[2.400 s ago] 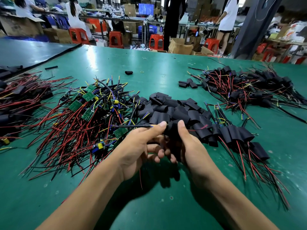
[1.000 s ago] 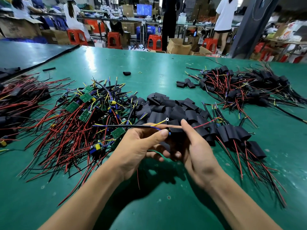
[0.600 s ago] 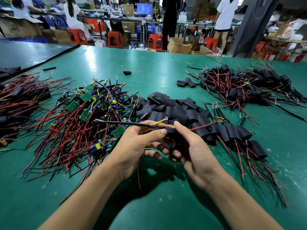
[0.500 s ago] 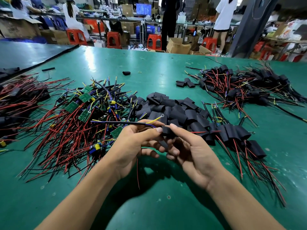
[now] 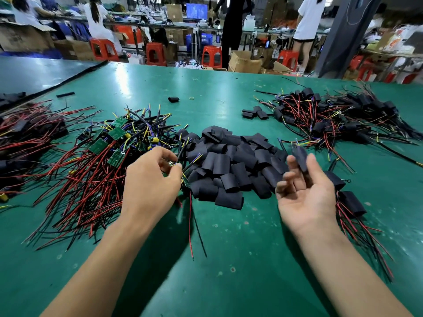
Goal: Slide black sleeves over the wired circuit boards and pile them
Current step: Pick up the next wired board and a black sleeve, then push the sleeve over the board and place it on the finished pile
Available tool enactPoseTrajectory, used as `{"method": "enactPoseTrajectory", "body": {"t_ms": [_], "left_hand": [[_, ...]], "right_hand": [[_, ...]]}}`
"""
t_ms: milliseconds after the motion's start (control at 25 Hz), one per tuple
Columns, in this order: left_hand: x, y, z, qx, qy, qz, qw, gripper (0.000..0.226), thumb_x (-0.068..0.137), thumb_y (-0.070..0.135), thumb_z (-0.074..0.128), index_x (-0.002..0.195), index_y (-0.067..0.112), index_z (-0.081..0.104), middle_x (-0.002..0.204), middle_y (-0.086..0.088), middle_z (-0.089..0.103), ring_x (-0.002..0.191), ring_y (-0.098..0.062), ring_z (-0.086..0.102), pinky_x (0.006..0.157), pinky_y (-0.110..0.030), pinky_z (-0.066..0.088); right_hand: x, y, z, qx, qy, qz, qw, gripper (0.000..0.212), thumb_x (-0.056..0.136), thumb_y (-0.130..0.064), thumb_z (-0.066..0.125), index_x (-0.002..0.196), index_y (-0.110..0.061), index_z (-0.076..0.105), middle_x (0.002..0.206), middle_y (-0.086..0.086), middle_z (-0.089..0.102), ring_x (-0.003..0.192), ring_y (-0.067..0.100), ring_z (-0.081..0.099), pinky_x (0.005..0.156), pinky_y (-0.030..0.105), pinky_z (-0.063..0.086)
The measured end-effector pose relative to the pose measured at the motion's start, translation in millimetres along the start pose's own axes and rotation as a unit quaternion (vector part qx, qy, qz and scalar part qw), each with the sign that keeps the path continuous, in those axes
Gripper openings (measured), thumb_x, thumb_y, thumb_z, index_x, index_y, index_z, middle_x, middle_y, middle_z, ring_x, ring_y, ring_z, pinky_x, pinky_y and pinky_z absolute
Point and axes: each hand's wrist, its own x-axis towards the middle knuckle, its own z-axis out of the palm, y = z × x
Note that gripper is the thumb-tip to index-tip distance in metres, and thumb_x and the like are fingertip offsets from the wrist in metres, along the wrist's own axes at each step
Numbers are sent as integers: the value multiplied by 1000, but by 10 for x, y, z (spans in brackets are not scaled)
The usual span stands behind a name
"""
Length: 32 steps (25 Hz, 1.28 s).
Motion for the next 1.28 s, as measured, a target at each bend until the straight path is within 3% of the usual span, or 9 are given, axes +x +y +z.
{"method": "enactPoseTrajectory", "body": {"t_ms": [240, 360, 480, 560, 680, 800, 880, 1000, 1280], "left_hand": [[-1, -71, -32, 120, -40, 20, 992, 10, 85, 33, 69, 87, 26, 62, 85, 3, 58, 83, -25, 57, 71, -37, 47], [-31, -69, 10, 169, -68, 34, 983, 23, 82, 32, 68, 103, 25, 62, 101, 0, 53, 93, -27, 55, 73, -37, 45], [-36, -91, 18, 206, -101, 58, 972, 42, 77, 28, 68, 117, 25, 57, 111, -2, 46, 99, -28, 50, 74, -38, 46], [-32, -96, 16, 248, -115, 66, 960, 46, 75, 27, 68, 120, 23, 59, 114, -4, 50, 105, -30, 47, 82, -41, 45], [-67, -37, 52, 229, -83, 111, 964, 34, 71, 20, 69, 105, 18, 67, 102, -6, 54, 99, -32, 48, 78, -41, 44], [-116, 18, 95, 210, -83, 104, 969, 22, 77, 28, 64, 98, 20, 63, 93, 0, 56, 94, -28, 52, 71, -37, 44], [-129, -2, 137, 278, -113, 101, 949, 29, 88, 42, 54, 109, 23, 60, 105, 2, 62, 103, -26, 52, 79, -38, 45], [-139, -10, 179, 346, -126, 112, 923, 33, 94, 45, 45, 119, 27, 58, 115, 3, 61, 109, -25, 50, 85, -38, 39], [-185, 31, 225, 358, -140, 96, 918, 25, 93, 40, 46, 113, 28, 55, 109, 2, 62, 109, -27, 51, 82, -39, 34]], "right_hand": [[109, -91, -130, 111, -3, 41, 993, 44, 99, -50, 46, 73, -17, 57, 63, -5, 60, 41, 9, 41, 47, 19, 30], [134, -17, -147, 27, 6, 17, 999, 46, 102, -50, 40, 78, -16, 60, 62, -2, 60, 39, 10, 42, 45, 18, 32], [152, 141, -126, -196, -12, -64, 979, 50, 106, -49, 29, 91, -15, 62, 67, 0, 64, 44, 10, 48, 45, 22, 36], [112, 270, -111, -341, -54, -151, 926, 40, 107, -45, 33, 95, -19, 62, 76, 1, 66, 51, 10, 51, 49, 24, 39], [65, 430, -168, -534, -141, -300, 778, 4, 96, -31, 64, 95, -28, 67, 92, -5, 67, 73, 0, 57, 70, 11, 43], [58, 526, -240, -672, -224, -375, 598, 40, 89, -40, 66, 127, -28, 64, 118, -6, 57, 107, 9, 49, 100, 22, 37], [48, 530, -243, -717, -238, -364, 545, 52, 88, -49, 57, 137, -32, 57, 134, -6, 52, 118, 16, 41, 108, 33, 33], [54, 505, -259, -738, -231, -340, 535, 46, 91, -47, 61, 134, -32, 60, 143, -8, 51, 124, 20, 38, 109, 41, 33], [45, 464, -250, -688, -229, -367, 583, 17, 86, -23, 75, 101, -23, 69, 104, -10, 65, 99, 15, 54, 92, 33, 44]]}}
